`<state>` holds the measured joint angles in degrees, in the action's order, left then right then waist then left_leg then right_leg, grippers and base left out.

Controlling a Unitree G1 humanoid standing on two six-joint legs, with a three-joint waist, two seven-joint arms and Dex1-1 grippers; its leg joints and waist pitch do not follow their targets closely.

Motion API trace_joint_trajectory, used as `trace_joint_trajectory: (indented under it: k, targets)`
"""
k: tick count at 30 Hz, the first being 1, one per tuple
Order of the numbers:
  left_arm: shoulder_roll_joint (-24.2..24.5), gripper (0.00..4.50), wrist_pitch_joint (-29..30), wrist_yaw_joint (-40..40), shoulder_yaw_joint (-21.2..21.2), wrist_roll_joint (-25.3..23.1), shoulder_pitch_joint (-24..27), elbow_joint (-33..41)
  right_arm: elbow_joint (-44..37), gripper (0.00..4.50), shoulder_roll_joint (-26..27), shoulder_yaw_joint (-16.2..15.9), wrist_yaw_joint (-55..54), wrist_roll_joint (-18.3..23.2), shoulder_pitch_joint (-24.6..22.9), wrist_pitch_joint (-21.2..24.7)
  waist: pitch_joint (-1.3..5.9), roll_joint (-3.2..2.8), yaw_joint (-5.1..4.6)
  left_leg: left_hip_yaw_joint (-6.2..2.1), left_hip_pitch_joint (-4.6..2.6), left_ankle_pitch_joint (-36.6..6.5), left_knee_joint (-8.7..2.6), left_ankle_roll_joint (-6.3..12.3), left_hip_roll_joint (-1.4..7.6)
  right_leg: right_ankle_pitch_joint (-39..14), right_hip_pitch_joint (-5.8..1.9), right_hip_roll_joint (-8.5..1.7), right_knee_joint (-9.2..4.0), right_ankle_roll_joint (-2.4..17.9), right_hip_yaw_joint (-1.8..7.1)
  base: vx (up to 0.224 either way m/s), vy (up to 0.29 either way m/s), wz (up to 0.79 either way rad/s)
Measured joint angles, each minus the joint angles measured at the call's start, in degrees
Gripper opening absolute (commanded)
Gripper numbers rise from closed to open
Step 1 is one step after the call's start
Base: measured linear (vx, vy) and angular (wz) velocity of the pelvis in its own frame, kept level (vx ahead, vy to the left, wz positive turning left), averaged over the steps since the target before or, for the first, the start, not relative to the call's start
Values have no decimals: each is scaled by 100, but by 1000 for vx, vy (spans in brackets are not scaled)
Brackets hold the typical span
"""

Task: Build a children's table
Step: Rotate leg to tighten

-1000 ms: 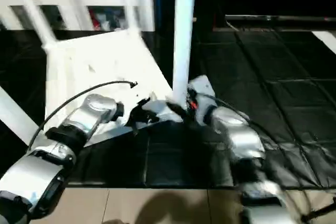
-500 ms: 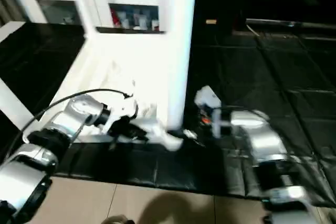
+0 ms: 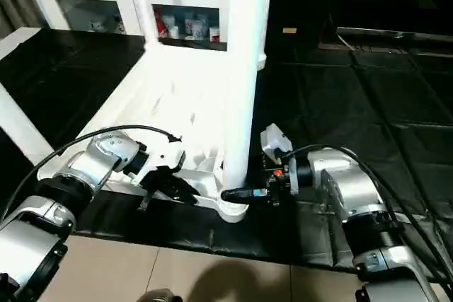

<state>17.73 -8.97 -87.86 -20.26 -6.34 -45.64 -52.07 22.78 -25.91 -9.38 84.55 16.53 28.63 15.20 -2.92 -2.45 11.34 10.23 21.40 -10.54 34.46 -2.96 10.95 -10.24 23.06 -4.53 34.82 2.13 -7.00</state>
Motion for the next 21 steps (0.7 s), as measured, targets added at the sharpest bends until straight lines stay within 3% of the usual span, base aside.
trace_joint_trajectory:
  k: [14,18,21]
  targets:
    - [15,0,2,36,1,-6,12,7,38,217,39,-33,125,96,29,99,0,1,-3,0,-1,0,0,0,0,-2,0,0,3,-3,0,0,0,0]
    - [-59,0,293,259,32,-10,-9,-14,36,206,134,26,-132,82,-4,79,1,0,-3,0,-10,0,3,-4,0,-3,-4,0,11,-5,0,0,0,0]
    - [-182,0,758,898,153,-74,-177,-215,94,203,368,280,-979,-91,-23,16,1,0,-55,0,-21,6,3,-25,0,-5,-7,0,14,-26,1,0,0,0]
